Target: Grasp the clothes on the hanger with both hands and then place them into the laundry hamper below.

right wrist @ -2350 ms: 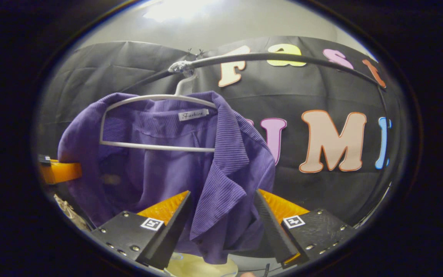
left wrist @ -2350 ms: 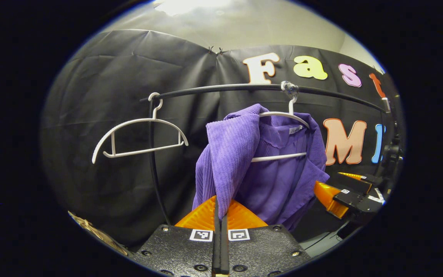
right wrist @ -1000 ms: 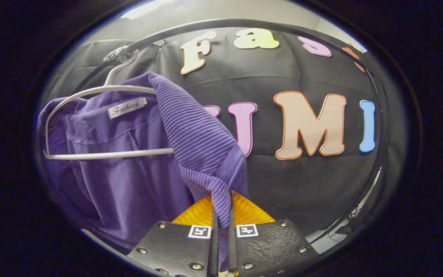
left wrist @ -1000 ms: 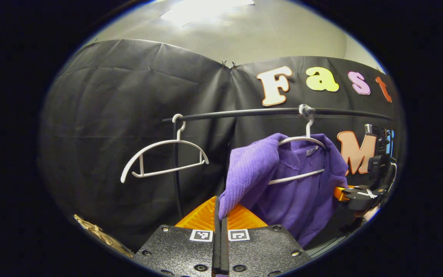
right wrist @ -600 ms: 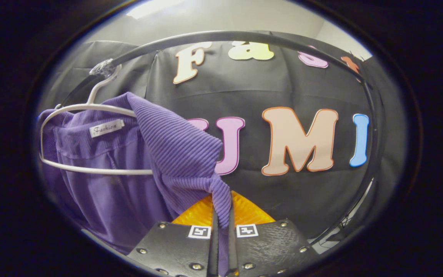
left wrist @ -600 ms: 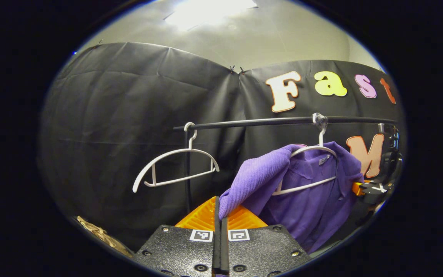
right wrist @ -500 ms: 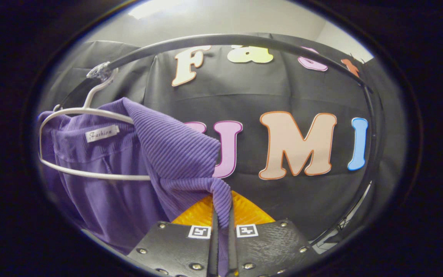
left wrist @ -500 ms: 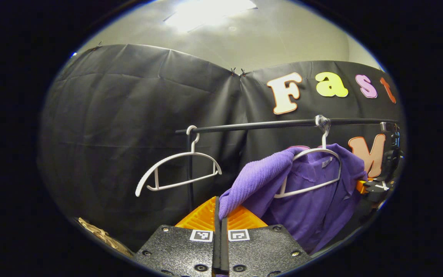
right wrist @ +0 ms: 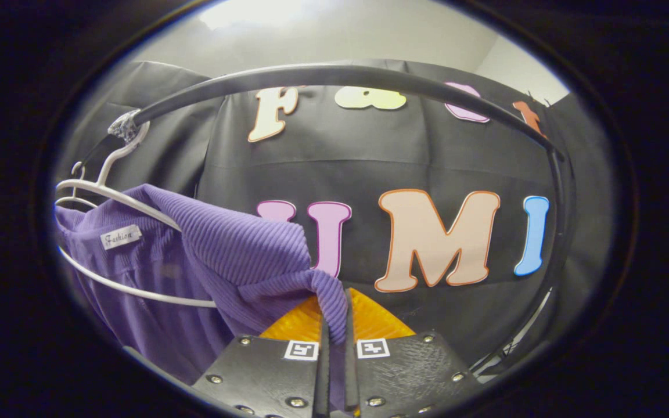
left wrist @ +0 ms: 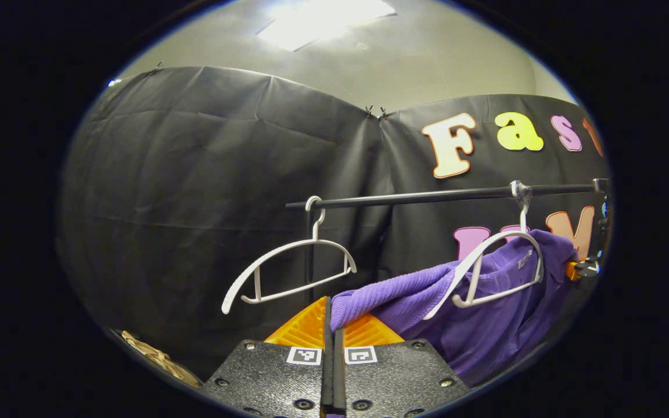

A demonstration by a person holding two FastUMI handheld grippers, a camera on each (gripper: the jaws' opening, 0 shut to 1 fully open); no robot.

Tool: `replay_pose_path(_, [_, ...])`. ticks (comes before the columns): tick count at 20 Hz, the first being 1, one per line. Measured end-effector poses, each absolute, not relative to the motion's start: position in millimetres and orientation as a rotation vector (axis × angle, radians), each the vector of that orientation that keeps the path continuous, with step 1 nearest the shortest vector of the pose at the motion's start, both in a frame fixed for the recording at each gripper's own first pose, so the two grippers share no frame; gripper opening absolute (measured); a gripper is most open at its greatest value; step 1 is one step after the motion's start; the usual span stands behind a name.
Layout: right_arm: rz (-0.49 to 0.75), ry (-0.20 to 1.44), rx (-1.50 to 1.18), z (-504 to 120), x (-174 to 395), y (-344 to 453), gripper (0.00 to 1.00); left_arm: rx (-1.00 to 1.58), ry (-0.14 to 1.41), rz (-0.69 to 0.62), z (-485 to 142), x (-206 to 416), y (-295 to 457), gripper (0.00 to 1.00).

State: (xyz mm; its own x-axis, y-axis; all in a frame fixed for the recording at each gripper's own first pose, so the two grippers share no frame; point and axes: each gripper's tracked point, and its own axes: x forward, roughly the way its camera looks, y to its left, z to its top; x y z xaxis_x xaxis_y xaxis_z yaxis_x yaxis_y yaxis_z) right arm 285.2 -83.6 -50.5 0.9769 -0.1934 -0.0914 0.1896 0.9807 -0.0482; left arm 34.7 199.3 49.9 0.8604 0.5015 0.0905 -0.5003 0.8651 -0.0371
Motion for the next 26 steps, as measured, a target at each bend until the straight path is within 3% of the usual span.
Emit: replay_pose_path(26, [-0.298, 0.195, -0.055, -96, 291, -130, 0.1, -0.05, 0.022, 0.468, -15, 44, 177, 0.0])
